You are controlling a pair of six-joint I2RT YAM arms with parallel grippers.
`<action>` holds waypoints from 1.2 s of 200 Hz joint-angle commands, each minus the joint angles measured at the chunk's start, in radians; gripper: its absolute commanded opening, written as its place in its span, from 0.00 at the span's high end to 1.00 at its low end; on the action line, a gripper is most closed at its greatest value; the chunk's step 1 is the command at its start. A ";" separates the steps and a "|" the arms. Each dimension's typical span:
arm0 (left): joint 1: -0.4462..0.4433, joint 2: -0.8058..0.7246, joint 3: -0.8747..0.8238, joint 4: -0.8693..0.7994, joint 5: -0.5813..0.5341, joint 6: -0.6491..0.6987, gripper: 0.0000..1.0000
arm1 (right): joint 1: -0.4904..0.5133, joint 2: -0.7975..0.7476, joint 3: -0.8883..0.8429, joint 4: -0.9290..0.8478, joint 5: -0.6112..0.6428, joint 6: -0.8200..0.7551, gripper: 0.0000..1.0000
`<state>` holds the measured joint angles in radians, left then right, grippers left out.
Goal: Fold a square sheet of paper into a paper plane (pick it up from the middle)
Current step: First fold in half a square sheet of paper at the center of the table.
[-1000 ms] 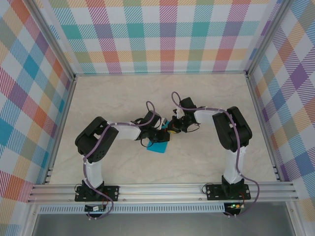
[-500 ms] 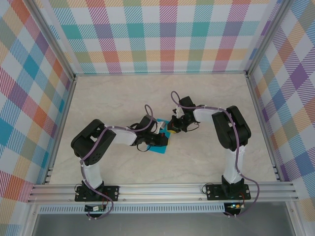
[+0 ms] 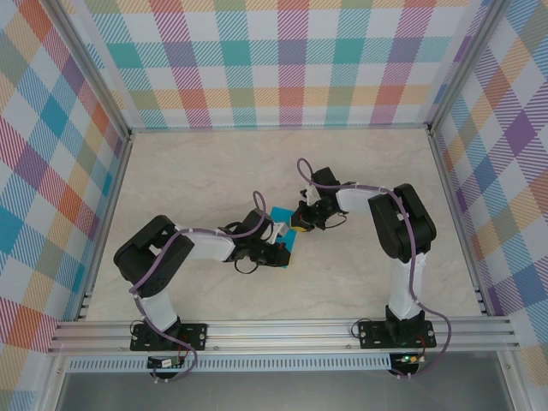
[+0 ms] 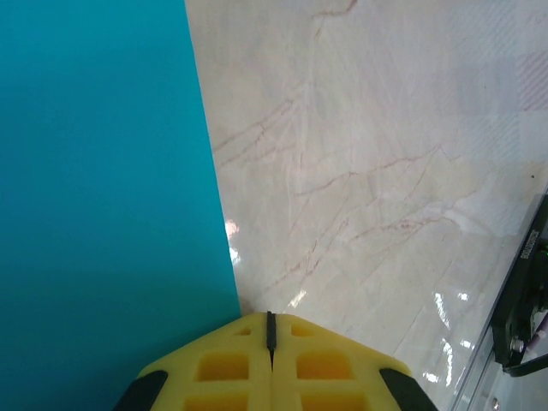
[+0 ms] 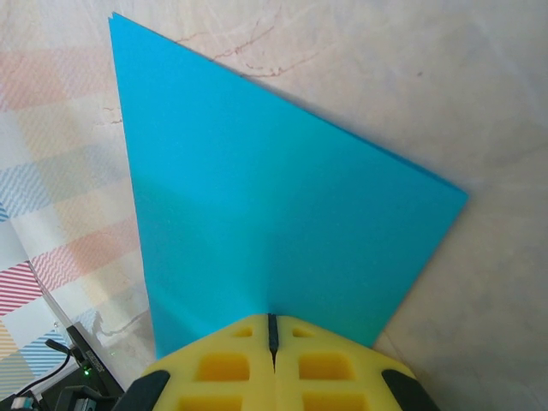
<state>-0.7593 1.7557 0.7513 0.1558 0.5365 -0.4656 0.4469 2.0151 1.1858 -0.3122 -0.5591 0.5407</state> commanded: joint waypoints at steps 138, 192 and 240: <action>0.126 -0.376 0.043 -0.308 -0.397 -0.166 0.36 | 0.025 -0.105 0.182 -0.205 0.218 -0.008 0.86; 0.330 -0.502 0.030 -0.480 -0.479 -0.165 0.06 | 0.081 -0.162 0.246 -0.292 0.404 0.049 0.51; 0.475 -0.466 0.081 -0.564 -0.412 -0.138 0.00 | 0.154 -0.147 0.308 -0.397 0.559 0.108 0.33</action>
<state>-0.3447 1.2751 0.7982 -0.3344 0.0887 -0.6197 0.5682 1.8748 1.4494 -0.6125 -0.1150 0.6064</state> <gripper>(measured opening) 0.998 0.654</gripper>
